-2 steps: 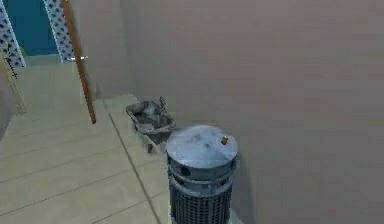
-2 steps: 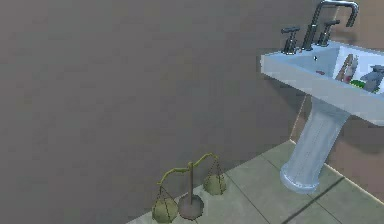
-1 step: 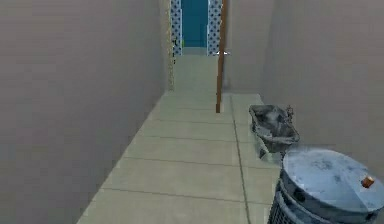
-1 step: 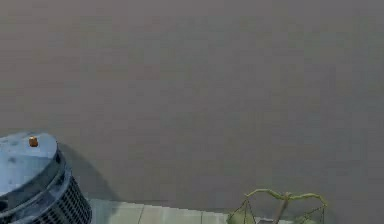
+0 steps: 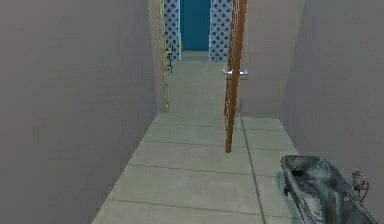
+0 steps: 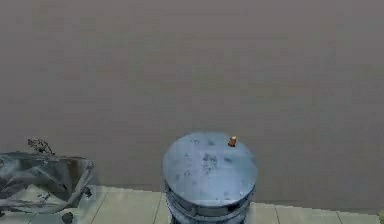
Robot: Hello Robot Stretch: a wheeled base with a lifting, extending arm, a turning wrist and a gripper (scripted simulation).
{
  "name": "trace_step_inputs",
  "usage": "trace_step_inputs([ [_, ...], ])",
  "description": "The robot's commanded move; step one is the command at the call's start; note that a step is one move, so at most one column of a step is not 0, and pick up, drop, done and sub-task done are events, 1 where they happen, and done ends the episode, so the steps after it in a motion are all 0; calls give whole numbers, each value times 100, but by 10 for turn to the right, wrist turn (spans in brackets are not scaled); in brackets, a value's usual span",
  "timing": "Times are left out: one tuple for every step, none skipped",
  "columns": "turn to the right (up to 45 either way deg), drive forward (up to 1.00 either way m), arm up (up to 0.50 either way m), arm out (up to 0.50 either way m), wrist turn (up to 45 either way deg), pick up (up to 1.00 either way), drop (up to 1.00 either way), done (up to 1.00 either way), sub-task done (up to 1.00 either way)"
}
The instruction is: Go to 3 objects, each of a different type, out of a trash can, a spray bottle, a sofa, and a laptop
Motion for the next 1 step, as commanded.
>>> trace_step_inputs([
  [0, 100, 0, 0, 0, 0, 0, 0, 0],
])
